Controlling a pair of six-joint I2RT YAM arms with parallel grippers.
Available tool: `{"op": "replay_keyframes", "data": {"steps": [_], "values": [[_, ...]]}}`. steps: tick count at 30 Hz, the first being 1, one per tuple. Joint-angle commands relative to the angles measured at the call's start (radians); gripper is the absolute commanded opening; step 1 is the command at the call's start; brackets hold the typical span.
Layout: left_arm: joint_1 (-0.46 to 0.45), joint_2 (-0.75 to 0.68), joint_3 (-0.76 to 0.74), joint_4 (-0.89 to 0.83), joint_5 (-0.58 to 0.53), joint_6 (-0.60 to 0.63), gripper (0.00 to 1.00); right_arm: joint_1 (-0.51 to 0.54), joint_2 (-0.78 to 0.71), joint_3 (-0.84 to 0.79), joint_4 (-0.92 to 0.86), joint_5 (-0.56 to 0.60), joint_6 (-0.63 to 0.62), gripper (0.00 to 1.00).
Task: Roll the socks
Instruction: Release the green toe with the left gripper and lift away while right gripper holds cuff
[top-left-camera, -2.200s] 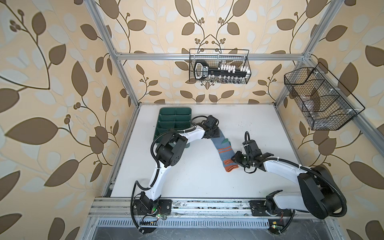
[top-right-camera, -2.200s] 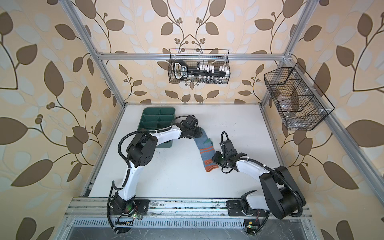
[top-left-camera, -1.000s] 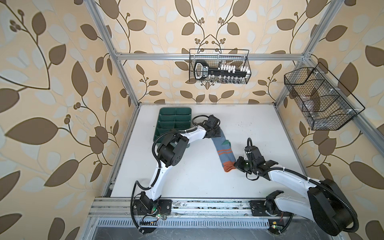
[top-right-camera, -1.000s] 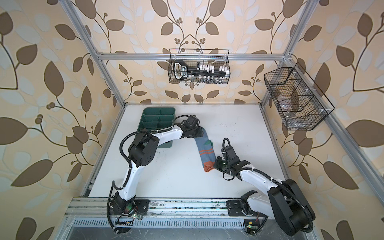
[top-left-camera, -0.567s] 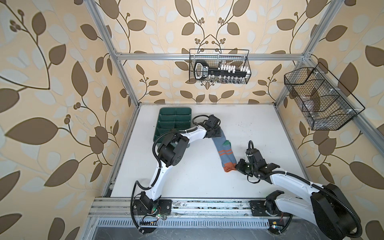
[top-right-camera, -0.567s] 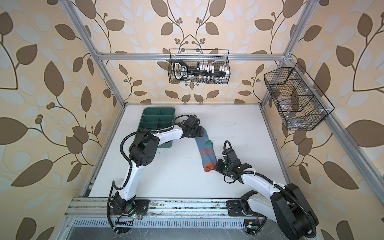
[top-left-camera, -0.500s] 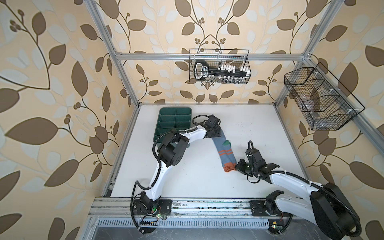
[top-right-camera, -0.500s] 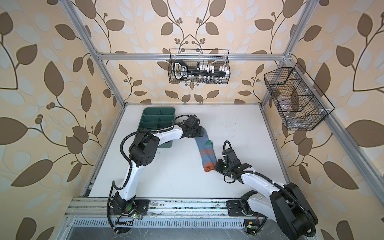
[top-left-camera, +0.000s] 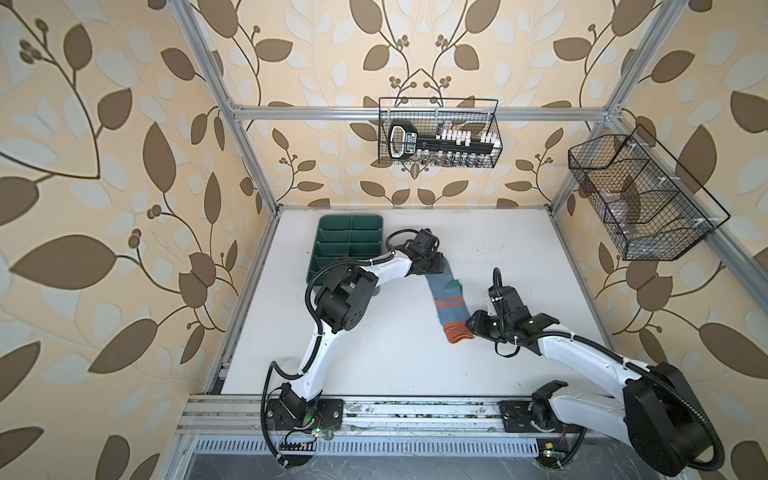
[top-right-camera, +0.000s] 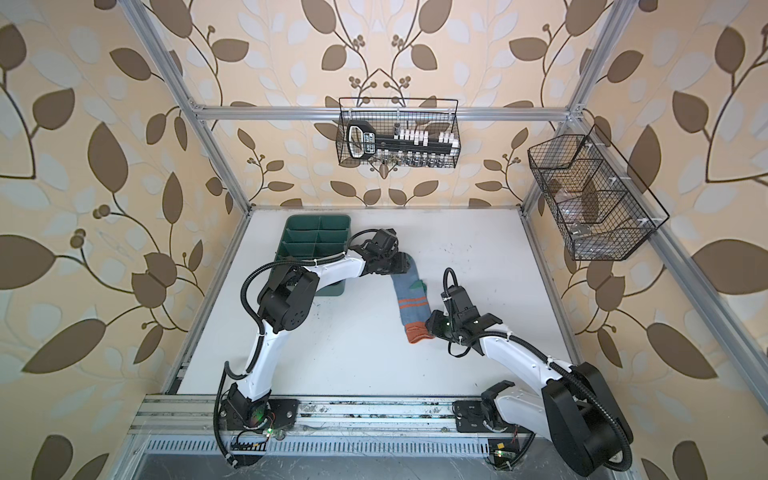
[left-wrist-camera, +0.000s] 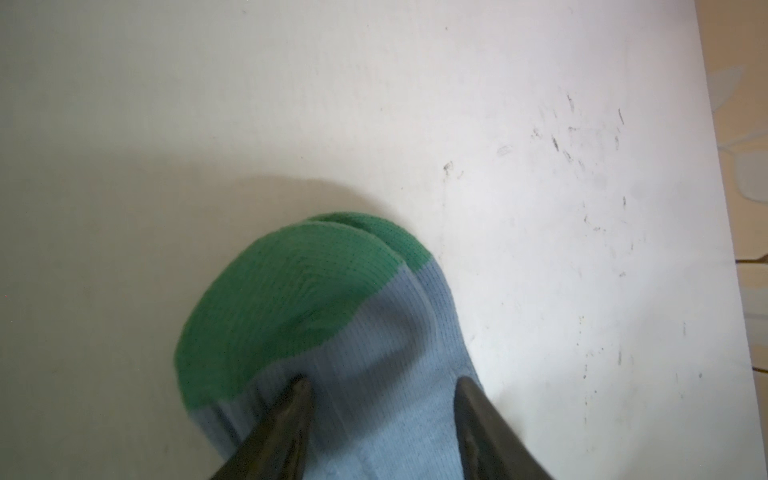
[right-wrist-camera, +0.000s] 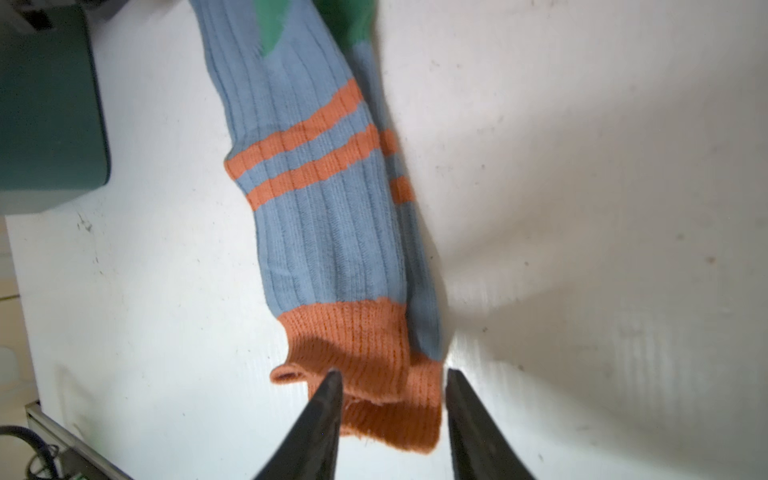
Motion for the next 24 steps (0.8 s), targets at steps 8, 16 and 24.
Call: {"op": "replay_keyframes", "data": {"steps": [8, 16, 24], "values": [[-0.001, -0.102, -0.058, -0.081, -0.001, 0.057, 0.99, -0.048, -0.193, 0.089, -0.124, -0.034, -0.245, 0.54], [-0.002, -0.294, -0.058, -0.095, 0.012, 0.118, 0.99, -0.052, -0.345, 0.124, -0.071, -0.012, -0.327, 0.55], [-0.003, -0.585, -0.155, -0.165, 0.014, 0.193, 0.99, -0.056, -0.362, 0.088, -0.061, 0.198, -0.295, 0.65]]}}
